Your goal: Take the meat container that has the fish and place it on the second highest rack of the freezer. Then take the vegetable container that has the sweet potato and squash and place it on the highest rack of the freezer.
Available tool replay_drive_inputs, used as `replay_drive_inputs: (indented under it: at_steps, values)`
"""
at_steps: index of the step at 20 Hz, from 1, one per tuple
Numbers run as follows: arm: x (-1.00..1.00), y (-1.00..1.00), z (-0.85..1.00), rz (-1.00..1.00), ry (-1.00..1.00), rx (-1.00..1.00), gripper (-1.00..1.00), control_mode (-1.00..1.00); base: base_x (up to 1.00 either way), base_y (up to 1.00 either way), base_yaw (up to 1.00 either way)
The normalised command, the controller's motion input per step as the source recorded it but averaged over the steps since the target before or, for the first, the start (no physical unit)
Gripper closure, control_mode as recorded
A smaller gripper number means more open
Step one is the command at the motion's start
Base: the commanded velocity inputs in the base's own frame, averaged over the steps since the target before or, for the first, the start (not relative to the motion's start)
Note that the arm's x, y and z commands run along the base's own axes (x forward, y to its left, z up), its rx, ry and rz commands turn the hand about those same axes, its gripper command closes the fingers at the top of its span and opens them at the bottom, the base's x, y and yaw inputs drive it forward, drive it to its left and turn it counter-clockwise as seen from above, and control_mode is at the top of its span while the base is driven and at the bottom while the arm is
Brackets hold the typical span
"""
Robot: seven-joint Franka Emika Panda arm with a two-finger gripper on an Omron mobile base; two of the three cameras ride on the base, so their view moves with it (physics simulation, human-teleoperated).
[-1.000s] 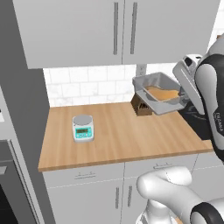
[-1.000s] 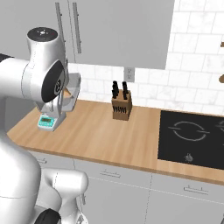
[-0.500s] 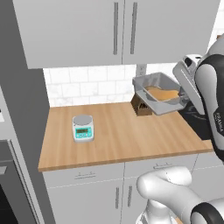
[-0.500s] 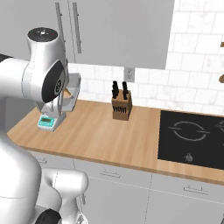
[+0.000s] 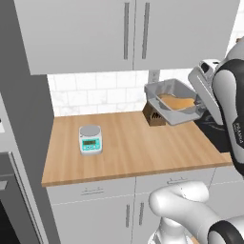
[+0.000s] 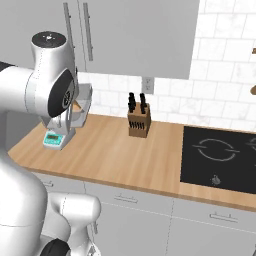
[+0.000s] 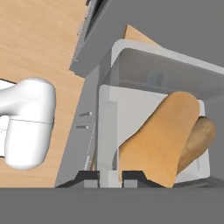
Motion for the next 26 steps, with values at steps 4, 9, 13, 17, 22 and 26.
replay_drive_inputs:
  at_steps: [4,9,13,17,22,26]
  values:
    - [0.0,0.0,0.0,0.0,0.0,0.0,1.0,1.0,0.0,0.01,0.28]
    - [0.0,0.0,0.0,0.0,0.0,0.0,1.0,1.0,-0.02,0.0,0.36]
    - [0.0,0.0,0.0,0.0,0.0,0.0,1.0,1.0,-0.19,0.0,0.42]
    - [0.0,0.0,0.0,0.0,0.0,0.0,1.0,1.0,-0.18,0.0,0.47]
    - [0.0,0.0,0.0,0.0,0.0,0.0,1.0,1.0,-0.18,0.0,0.53]
    - [0.0,0.0,0.0,0.0,0.0,0.0,1.0,1.0,-0.13,0.0,0.55]
